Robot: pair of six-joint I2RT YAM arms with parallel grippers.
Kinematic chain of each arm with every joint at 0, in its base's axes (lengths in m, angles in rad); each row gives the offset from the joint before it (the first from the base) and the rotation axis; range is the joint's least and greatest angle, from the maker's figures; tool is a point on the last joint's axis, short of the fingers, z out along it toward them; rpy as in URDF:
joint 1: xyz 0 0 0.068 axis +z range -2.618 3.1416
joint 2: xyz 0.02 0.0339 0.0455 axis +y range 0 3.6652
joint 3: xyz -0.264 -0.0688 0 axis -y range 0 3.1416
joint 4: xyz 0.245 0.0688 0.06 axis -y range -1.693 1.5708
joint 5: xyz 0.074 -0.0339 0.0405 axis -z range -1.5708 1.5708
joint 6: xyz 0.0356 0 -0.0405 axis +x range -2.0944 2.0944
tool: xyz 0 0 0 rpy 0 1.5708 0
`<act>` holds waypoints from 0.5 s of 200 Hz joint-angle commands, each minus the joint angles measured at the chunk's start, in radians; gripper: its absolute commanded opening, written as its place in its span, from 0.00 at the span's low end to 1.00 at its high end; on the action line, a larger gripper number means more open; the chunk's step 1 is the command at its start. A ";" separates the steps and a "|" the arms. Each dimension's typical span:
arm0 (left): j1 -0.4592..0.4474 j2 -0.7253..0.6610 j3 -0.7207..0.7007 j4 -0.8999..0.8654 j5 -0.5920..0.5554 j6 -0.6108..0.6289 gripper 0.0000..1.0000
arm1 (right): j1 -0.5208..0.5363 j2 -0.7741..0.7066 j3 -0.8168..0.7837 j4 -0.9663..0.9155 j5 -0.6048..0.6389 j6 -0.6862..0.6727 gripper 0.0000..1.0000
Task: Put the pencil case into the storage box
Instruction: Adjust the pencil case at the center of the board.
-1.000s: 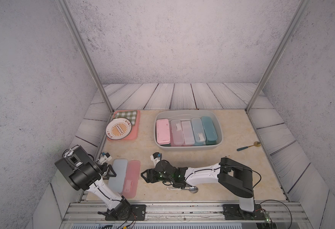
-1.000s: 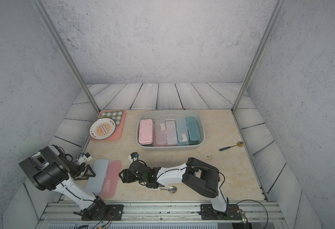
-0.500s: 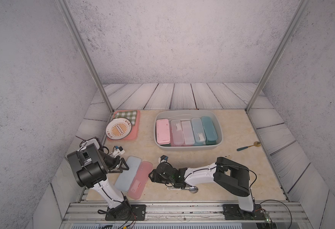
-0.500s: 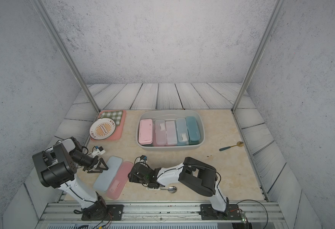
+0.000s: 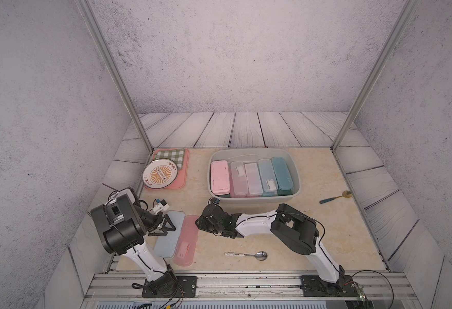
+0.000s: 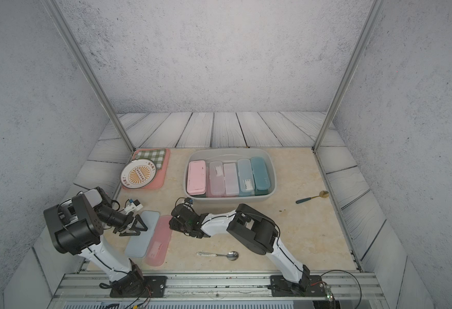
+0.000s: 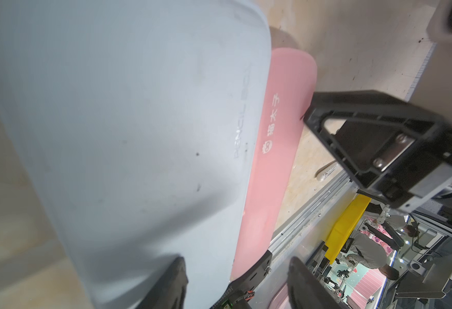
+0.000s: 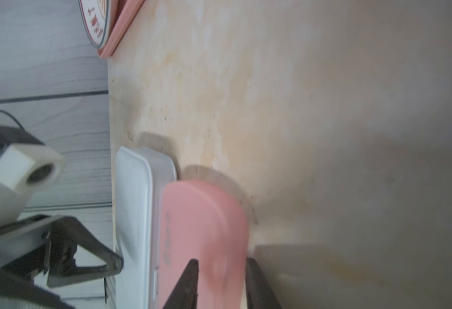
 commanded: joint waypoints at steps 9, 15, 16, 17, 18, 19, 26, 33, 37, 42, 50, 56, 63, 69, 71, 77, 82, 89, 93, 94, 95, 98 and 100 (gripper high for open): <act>-0.004 -0.004 0.003 0.050 0.008 0.005 0.62 | -0.034 -0.014 0.062 -0.270 0.070 -0.158 0.39; -0.004 -0.005 0.004 0.053 0.008 0.006 0.62 | -0.029 -0.038 0.062 -0.307 0.077 -0.209 0.41; -0.004 -0.006 0.003 0.054 0.009 0.006 0.62 | -0.028 -0.041 0.062 -0.314 0.078 -0.217 0.41; -0.004 -0.006 0.003 0.055 0.008 0.006 0.62 | -0.026 -0.045 0.062 -0.321 0.079 -0.224 0.42; -0.004 -0.006 0.003 0.056 0.008 0.007 0.62 | -0.025 -0.050 0.062 -0.329 0.082 -0.235 0.42; -0.004 -0.007 0.003 0.056 0.008 0.008 0.62 | -0.021 -0.054 0.062 -0.336 0.083 -0.245 0.43; -0.004 -0.009 0.001 0.059 0.008 0.013 0.62 | -0.004 -0.085 0.058 -0.378 0.095 -0.302 0.46; -0.004 -0.012 -0.003 0.062 0.007 0.018 0.62 | 0.018 -0.116 0.041 -0.405 0.113 -0.351 0.49; -0.004 -0.015 -0.008 0.064 0.006 0.021 0.62 | 0.031 -0.135 0.025 -0.410 0.118 -0.375 0.51; -0.005 -0.017 -0.012 0.064 0.004 0.024 0.62 | 0.046 -0.155 0.002 -0.401 0.112 -0.402 0.53; -0.009 -0.021 -0.021 0.064 0.003 0.029 0.62 | 0.070 -0.182 -0.032 -0.390 0.106 -0.453 0.57; -0.008 -0.023 -0.027 0.063 0.003 0.029 0.62 | 0.095 -0.197 -0.038 -0.410 0.138 -0.492 0.62; -0.008 -0.022 -0.030 0.062 0.004 0.029 0.62 | 0.134 -0.206 -0.026 -0.446 0.212 -0.564 0.70; -0.009 -0.019 -0.028 0.063 0.001 0.029 0.62 | 0.171 -0.200 0.000 -0.490 0.286 -0.628 0.78; -0.008 -0.017 -0.027 0.063 -0.001 0.028 0.62 | 0.182 -0.197 0.010 -0.506 0.317 -0.652 0.80; -0.008 -0.016 -0.022 0.062 -0.006 0.025 0.62 | 0.215 -0.183 0.048 -0.552 0.391 -0.698 0.87; -0.003 -0.013 -0.015 0.061 -0.010 0.024 0.62 | 0.236 -0.170 0.078 -0.581 0.432 -0.732 0.91; 0.008 -0.011 0.000 0.055 -0.011 0.023 0.62 | 0.259 -0.153 0.109 -0.593 0.450 -0.786 0.94; 0.017 -0.011 0.011 0.050 -0.009 0.023 0.62 | 0.267 -0.146 0.119 -0.592 0.455 -0.809 0.95; 0.020 -0.011 0.015 0.048 -0.007 0.024 0.62 | 0.268 -0.145 0.121 -0.591 0.456 -0.814 0.95; 0.022 -0.011 0.018 0.046 -0.007 0.023 0.62 | 0.271 -0.143 0.122 -0.588 0.456 -0.819 0.95; 0.029 -0.014 0.029 0.041 -0.006 0.023 0.62 | 0.274 -0.141 0.125 -0.578 0.453 -0.831 0.96; 0.033 -0.014 0.036 0.038 -0.004 0.023 0.62 | 0.276 -0.139 0.125 -0.568 0.448 -0.842 0.97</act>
